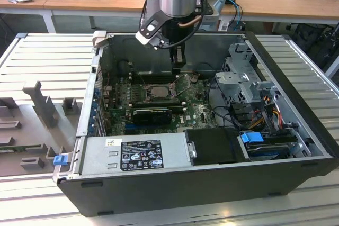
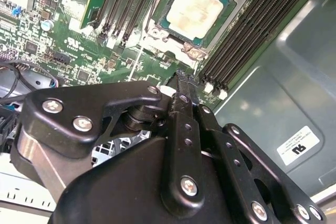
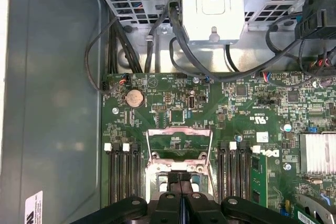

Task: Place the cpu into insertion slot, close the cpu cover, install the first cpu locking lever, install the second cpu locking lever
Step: 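Close the cpu cover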

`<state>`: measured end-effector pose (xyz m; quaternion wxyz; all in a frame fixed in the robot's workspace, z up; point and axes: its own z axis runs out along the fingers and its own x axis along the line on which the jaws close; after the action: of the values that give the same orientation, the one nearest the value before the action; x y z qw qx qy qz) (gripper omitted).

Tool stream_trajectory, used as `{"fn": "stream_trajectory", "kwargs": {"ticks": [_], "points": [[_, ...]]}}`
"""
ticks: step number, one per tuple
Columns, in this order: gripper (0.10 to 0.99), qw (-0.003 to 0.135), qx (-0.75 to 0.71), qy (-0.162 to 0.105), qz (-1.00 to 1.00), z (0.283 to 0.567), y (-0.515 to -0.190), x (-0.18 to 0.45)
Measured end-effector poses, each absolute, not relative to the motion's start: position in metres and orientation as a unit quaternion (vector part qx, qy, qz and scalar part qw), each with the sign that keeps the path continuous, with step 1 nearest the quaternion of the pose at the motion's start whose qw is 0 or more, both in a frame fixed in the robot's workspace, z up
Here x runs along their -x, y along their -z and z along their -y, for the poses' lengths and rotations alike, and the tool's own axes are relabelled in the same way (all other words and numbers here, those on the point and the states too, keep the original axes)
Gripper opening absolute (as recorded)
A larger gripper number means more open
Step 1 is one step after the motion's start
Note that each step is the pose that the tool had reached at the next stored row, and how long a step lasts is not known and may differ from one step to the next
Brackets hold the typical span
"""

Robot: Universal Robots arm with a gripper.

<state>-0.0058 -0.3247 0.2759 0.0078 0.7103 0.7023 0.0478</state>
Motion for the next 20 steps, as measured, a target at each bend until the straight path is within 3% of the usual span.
{"fn": "stream_trajectory", "kwargs": {"ticks": [20], "points": [[0.106, 0.006, -0.71, -0.047, -0.702, 0.325, -0.276, -0.028]]}}
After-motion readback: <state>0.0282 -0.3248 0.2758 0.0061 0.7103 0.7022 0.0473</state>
